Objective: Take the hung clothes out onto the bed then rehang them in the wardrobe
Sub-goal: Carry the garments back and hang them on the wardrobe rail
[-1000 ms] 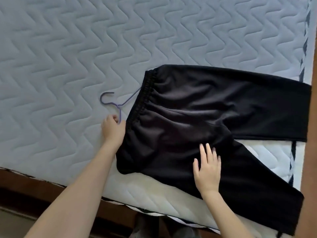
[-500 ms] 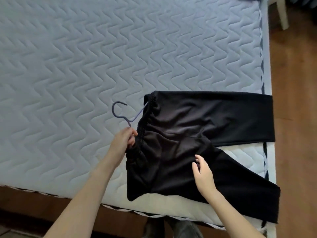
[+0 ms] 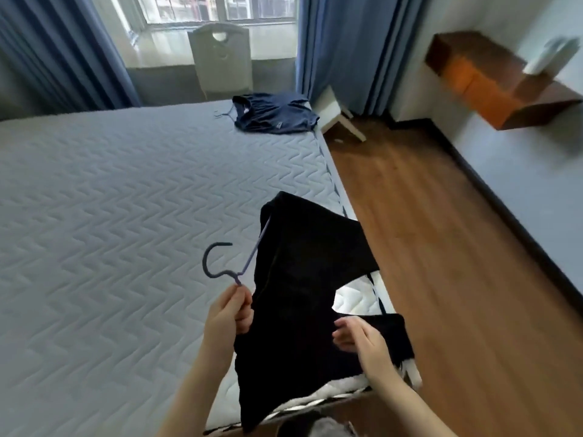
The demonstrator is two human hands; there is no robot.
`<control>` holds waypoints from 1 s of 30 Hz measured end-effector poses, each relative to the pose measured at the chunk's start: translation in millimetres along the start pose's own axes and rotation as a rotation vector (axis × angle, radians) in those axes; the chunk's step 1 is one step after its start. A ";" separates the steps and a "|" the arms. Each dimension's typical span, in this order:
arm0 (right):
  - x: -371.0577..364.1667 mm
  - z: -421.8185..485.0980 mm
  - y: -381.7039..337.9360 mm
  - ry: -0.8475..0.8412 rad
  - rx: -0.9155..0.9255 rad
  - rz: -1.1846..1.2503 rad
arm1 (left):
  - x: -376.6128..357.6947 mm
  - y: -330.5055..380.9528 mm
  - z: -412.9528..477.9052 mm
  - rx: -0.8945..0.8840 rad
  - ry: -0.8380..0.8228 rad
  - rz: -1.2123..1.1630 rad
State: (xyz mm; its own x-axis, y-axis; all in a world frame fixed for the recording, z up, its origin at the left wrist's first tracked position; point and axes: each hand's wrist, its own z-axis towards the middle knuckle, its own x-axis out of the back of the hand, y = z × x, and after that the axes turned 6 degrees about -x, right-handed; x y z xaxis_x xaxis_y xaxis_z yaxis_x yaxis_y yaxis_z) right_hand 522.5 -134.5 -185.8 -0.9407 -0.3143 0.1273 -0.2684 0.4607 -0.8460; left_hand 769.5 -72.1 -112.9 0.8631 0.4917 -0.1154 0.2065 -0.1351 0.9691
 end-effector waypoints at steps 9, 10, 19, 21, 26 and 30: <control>78.4 -99.0 94.6 0.381 -0.158 0.221 | -28.2 -65.9 -62.3 0.151 -0.161 0.128; 89.9 -103.0 100.3 0.416 -0.166 0.231 | -37.7 -68.8 -63.4 0.159 -0.167 0.148; 225.6 -59.4 105.7 0.551 -0.110 0.383 | -166.7 -65.0 -41.1 0.106 -0.258 0.328; 265.5 -34.9 106.3 0.523 -0.090 0.385 | -203.9 -72.5 -39.5 0.104 -0.226 0.347; 390.7 -1.0 104.7 0.430 -0.098 0.318 | -324.7 -84.7 -45.8 0.115 -0.112 0.366; 474.2 -8.2 103.8 0.439 -0.111 0.324 | -420.2 -69.4 -39.3 0.102 -0.119 0.383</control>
State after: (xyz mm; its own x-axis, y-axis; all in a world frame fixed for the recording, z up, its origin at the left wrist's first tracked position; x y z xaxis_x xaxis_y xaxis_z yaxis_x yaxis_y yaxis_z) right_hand 46.9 -228.9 -209.0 -0.9704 0.2226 0.0939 0.0510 0.5685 -0.8211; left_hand 374.4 -235.5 -123.1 0.9324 0.2872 0.2194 -0.1006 -0.3767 0.9208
